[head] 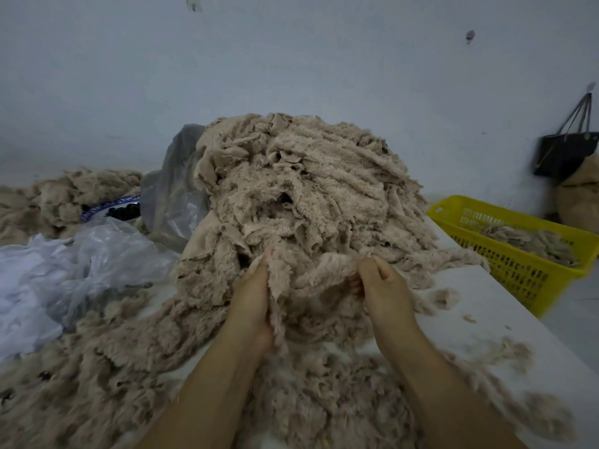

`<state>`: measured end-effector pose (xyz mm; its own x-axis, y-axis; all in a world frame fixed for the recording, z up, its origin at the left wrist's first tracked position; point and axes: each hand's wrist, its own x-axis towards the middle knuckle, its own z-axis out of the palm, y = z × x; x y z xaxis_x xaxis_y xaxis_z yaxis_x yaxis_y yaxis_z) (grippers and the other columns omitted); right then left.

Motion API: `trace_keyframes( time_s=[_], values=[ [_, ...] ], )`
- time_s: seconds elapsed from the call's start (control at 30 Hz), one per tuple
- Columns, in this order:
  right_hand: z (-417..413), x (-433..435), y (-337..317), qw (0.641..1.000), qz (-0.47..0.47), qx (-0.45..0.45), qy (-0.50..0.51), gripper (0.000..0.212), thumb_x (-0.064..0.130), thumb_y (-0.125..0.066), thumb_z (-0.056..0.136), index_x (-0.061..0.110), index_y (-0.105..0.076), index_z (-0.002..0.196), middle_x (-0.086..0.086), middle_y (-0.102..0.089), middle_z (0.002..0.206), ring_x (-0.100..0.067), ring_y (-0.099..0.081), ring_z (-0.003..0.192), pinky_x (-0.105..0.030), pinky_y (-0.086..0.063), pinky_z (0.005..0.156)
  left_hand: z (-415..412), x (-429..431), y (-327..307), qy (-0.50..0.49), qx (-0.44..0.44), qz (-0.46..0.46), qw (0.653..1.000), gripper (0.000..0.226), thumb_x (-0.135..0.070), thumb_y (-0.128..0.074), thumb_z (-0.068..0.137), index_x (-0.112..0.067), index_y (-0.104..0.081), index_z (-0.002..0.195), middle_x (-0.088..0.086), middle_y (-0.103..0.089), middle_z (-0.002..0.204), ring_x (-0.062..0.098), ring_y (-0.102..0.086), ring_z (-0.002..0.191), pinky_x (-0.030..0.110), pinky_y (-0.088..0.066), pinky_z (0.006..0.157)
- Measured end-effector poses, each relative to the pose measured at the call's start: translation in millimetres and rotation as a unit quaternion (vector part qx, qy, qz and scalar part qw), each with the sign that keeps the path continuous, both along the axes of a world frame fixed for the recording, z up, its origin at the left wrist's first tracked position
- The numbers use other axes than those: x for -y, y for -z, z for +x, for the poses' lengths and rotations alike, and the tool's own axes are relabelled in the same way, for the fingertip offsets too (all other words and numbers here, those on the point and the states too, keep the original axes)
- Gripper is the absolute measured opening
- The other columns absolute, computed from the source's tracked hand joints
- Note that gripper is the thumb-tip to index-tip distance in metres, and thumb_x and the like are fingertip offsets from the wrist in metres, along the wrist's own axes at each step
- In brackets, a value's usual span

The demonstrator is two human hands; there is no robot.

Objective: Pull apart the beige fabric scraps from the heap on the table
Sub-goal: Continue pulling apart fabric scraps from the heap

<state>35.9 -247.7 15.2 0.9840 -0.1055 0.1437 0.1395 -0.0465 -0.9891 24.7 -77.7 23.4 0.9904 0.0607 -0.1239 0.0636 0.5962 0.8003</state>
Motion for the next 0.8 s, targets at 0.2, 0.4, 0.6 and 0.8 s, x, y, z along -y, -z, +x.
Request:
trace_keyframes(
  time_s=[0.2, 0.4, 0.6, 0.8],
  values=[
    [-3, -6, -1, 0.995, -0.063, 0.039, -0.073, 0.031, 0.039, -0.050, 0.102, 0.017, -0.058, 0.081, -0.005, -0.050, 0.074, -0.018, -0.045, 0.064, -0.031, -0.042, 0.062, -6, 9, 2, 0.099, 0.010, 0.096, 0.990, 0.046, -0.045, -0.062, 0.091, -0.010, -0.073, 0.118, 0.015, -0.073, 0.114, 0.027, -0.071, 0.106, 0.037, -0.059, 0.086],
    [-1, -10, 4, 0.978, -0.167, 0.109, -0.054, 0.030, 0.029, -0.045, 0.104, 0.004, -0.060, 0.096, -0.005, -0.055, 0.079, -0.007, -0.044, 0.058, -0.014, -0.036, 0.053, -6, 15, 6, 0.093, 0.035, 0.190, 0.977, 0.025, -0.032, -0.070, 0.090, -0.018, -0.077, 0.108, 0.007, -0.077, 0.106, 0.020, -0.073, 0.100, 0.026, -0.059, 0.076],
    [9, 6, 2, 0.995, -0.096, 0.009, 0.023, 0.037, 0.034, -0.042, 0.104, 0.022, -0.058, 0.073, 0.008, -0.043, 0.054, -0.011, -0.038, 0.049, -0.026, -0.033, 0.051, 5, -5, 3, 0.016, 0.010, -0.067, 0.998, 0.035, -0.028, -0.060, 0.092, -0.011, -0.069, 0.121, 0.008, -0.078, 0.097, 0.017, -0.076, 0.079, 0.023, -0.058, 0.056],
    [-11, -14, 4, 0.955, -0.212, 0.055, -0.201, 0.066, 0.097, -0.033, 0.067, 0.041, -0.067, 0.077, 0.023, -0.064, 0.083, 0.007, -0.059, 0.072, -0.007, -0.042, 0.062, 3, -1, 1, -0.002, 0.000, -0.151, 0.989, 0.036, -0.029, -0.053, 0.100, -0.007, -0.080, 0.096, 0.016, -0.073, 0.114, 0.018, -0.076, 0.080, 0.026, -0.060, 0.061]
  ],
)
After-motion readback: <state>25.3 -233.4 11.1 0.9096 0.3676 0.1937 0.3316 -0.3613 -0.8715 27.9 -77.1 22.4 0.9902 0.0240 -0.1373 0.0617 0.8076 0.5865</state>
